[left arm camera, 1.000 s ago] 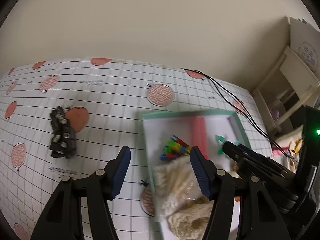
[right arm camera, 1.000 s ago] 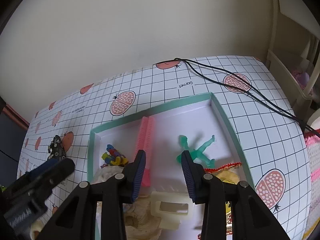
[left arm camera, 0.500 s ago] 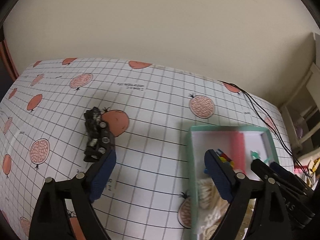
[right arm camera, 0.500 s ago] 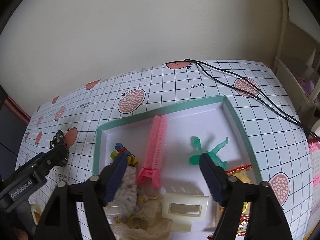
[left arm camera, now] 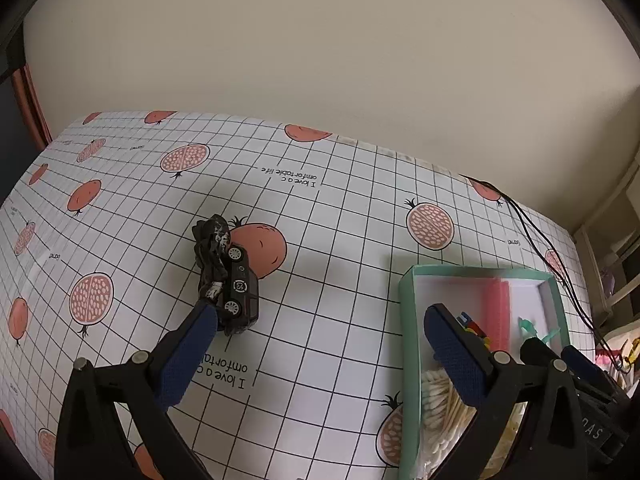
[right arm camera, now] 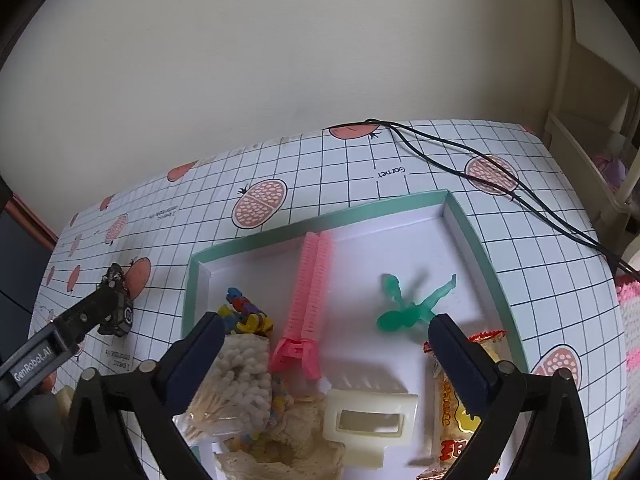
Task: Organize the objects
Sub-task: 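Move the left tool toward the black toy car while the right tool withdraws from the tray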
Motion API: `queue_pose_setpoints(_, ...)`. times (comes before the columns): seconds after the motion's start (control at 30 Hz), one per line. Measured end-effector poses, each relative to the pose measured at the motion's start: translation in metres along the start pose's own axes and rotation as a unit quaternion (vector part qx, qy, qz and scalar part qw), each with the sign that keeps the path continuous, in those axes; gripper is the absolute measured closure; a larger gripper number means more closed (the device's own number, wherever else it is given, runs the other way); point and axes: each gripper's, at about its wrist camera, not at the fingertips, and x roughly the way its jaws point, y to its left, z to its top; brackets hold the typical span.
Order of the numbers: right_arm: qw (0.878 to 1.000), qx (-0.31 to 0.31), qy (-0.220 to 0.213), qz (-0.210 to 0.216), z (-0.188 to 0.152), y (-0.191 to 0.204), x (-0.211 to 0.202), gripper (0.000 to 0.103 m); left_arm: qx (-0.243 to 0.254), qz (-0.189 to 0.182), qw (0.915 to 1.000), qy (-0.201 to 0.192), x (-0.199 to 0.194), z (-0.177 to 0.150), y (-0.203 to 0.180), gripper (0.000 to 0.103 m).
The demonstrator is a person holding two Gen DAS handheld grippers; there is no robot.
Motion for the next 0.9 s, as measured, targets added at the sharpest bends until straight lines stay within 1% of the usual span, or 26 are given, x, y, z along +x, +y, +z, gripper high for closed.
queue_pose_setpoints(0.23,1.0,-0.006,-0.007,0.003,0.0,0.004,-0.002,0.0,-0.007,-0.003,1.0,-0.001,0.0,0.0,0.003,0.0)
queue_pose_setpoints(0.5,1.0,-0.01,-0.005,0.004,-0.001,0.007,-0.001,0.0,-0.016,-0.008,0.9998,0.002,0.002,0.001,0.012,0.0)
queue_pose_setpoints(0.67,1.0,-0.018,-0.022,0.002,0.002,0.015,-0.012,0.0,-0.045,-0.015,0.9989,-0.003,-0.002,0.006,0.036,0.0)
queue_pose_setpoints(0.9,0.998,-0.033,-0.047,0.017,0.008,0.041,-0.022,0.0,-0.081,-0.004,0.9965,-0.021,-0.009,0.018,0.081,0.0)
